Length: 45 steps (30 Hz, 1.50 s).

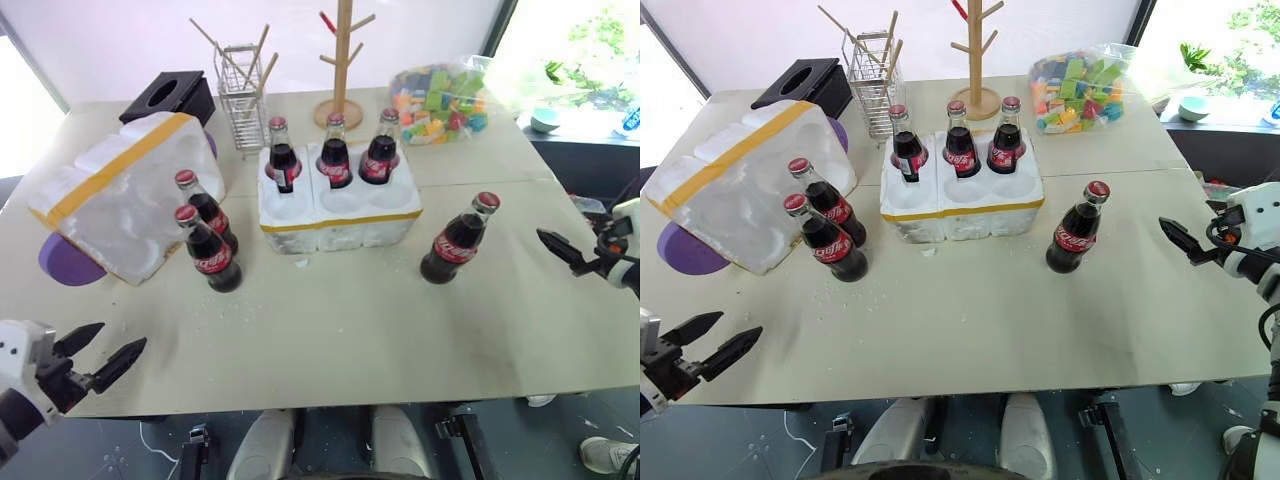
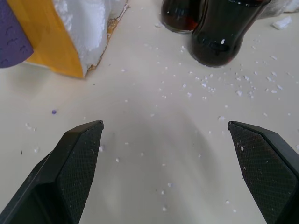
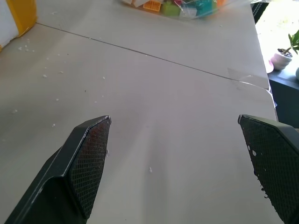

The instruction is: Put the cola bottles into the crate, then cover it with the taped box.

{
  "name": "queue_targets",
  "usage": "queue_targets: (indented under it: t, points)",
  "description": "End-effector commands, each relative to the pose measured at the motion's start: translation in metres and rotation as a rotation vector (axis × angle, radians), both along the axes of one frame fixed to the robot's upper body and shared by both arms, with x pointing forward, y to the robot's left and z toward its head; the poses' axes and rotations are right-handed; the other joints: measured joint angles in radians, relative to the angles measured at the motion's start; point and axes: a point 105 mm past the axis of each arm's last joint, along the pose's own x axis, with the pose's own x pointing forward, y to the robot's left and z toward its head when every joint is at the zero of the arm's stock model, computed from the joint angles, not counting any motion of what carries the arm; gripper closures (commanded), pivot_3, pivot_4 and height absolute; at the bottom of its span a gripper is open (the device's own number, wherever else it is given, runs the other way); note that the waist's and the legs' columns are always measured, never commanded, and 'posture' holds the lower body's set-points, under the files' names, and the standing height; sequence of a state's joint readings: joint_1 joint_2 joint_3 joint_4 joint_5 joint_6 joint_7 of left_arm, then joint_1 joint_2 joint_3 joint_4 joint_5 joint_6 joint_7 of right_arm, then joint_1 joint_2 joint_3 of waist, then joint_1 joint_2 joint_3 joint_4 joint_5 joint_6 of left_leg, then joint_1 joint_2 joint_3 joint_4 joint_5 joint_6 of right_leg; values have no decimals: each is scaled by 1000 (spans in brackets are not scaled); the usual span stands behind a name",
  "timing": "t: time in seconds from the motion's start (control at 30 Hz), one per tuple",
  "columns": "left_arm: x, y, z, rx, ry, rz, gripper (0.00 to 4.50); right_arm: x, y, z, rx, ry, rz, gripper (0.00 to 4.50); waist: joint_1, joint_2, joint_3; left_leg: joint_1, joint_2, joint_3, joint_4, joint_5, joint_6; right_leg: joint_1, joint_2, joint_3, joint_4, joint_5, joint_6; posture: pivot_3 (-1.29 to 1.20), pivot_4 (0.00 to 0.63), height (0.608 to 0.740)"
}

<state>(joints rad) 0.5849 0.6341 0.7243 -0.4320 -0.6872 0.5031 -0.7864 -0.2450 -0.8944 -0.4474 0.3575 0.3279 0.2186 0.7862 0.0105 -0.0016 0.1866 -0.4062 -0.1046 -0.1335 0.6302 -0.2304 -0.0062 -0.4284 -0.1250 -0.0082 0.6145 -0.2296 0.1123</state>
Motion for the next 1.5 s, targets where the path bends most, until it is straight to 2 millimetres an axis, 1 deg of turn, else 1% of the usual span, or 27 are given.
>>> queue_targets:
  t: [0.03,0.33,0.53,0.6,0.7,0.77,0.87,0.97,1.07,1.13,1.2,1.3,1.4,1.5]
  points:
    - [1,-3,6,39,-21,-22,30,1,-1,12,-1,-47,-4,0,0,0,0,0,0,0,0,0,0,0,0,0,0,0,0,0,150,740]
    - [9,6,10,4,-47,41,30,-2,5,11,-10,-31,20,0,1,0,0,0,0,0,0,0,0,0,1,0,0,0,0,0,150,740]
    - [19,0,20,-14,-87,4,30,-6,8,14,26,-12,55,0,0,0,0,0,0,0,0,0,0,0,1,0,0,1,-1,0,150,740]
    - [26,-2,27,0,-116,-16,30,-7,10,22,22,-9,76,0,1,0,0,1,0,0,0,0,0,0,1,0,1,1,-1,0,150,740]
    - [34,-9,39,-3,-151,-68,30,-14,18,48,65,-17,157,0,2,1,0,1,0,0,1,0,0,0,1,0,1,1,-1,0,150,740]
    - [40,-13,46,0,-169,-94,30,-25,26,62,77,11,238,0,2,2,0,1,0,0,1,0,0,0,1,0,1,1,-1,0,150,740]
    - [49,-20,55,-2,-191,-137,30,-44,43,77,81,66,376,0,3,1,0,1,1,0,0,0,0,0,1,0,1,1,-1,0,150,740]
    - [56,-31,58,-7,-195,-196,30,-62,66,95,88,97,499,0,2,1,0,1,2,0,0,0,0,0,2,0,0,1,-1,0,150,740]
    - [63,-43,58,4,-189,-272,30,-85,92,105,90,144,636,0,2,1,0,1,2,1,1,0,0,0,2,1,1,2,-1,0,150,740]
    - [65,-48,58,4,-184,-308,30,-96,102,106,92,175,682,0,2,1,0,1,2,1,1,0,0,0,3,1,1,2,-1,0,150,740]
    - [70,-50,57,14,-182,-328,30,-106,112,102,78,213,722,0,3,1,0,1,3,2,1,0,0,0,3,1,1,2,-1,0,150,740]
    - [82,-55,55,9,-186,-363,30,-123,139,95,73,253,814,0,5,0,0,1,4,2,1,0,0,0,4,1,0,2,-2,0,150,740]
    - [90,-62,51,8,-194,-391,30,-129,157,93,90,237,868,0,4,0,0,0,6,2,1,0,0,0,4,1,0,3,-3,0,150,740]
    - [99,-69,48,7,-208,-406,30,-133,168,91,94,230,891,0,3,-1,0,0,6,3,1,0,0,0,4,1,-1,4,-3,0,150,740]
